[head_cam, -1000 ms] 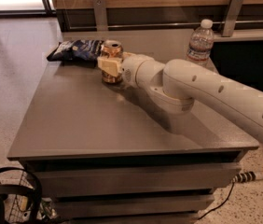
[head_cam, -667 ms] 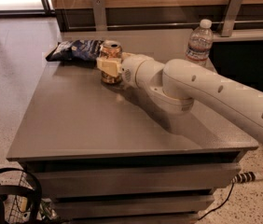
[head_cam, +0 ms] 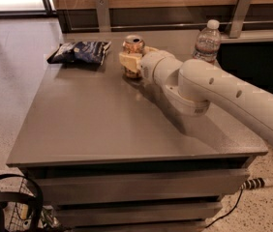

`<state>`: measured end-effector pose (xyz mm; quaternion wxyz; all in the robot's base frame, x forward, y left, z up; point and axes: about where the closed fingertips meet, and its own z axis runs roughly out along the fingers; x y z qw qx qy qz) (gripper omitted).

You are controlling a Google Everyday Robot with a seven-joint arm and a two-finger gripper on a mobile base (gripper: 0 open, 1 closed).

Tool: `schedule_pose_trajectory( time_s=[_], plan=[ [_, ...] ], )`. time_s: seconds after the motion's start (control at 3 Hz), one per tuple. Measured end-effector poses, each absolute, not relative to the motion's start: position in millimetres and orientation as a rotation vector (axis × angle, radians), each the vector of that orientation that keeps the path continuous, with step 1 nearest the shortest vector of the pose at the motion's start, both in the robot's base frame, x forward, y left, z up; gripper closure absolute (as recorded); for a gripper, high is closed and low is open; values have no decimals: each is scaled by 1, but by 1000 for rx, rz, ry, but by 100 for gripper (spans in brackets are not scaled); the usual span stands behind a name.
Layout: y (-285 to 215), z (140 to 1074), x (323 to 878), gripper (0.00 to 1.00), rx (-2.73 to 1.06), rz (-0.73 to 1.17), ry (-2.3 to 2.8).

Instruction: Move orange can near blue chip bag

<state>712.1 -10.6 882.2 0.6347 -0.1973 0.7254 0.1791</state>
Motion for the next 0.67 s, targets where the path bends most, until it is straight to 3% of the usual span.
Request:
schedule_pose_trajectory(
  time_s=[0.67],
  plan=[
    [-29, 901, 742, 100, -467, 332, 1591]
  ],
)
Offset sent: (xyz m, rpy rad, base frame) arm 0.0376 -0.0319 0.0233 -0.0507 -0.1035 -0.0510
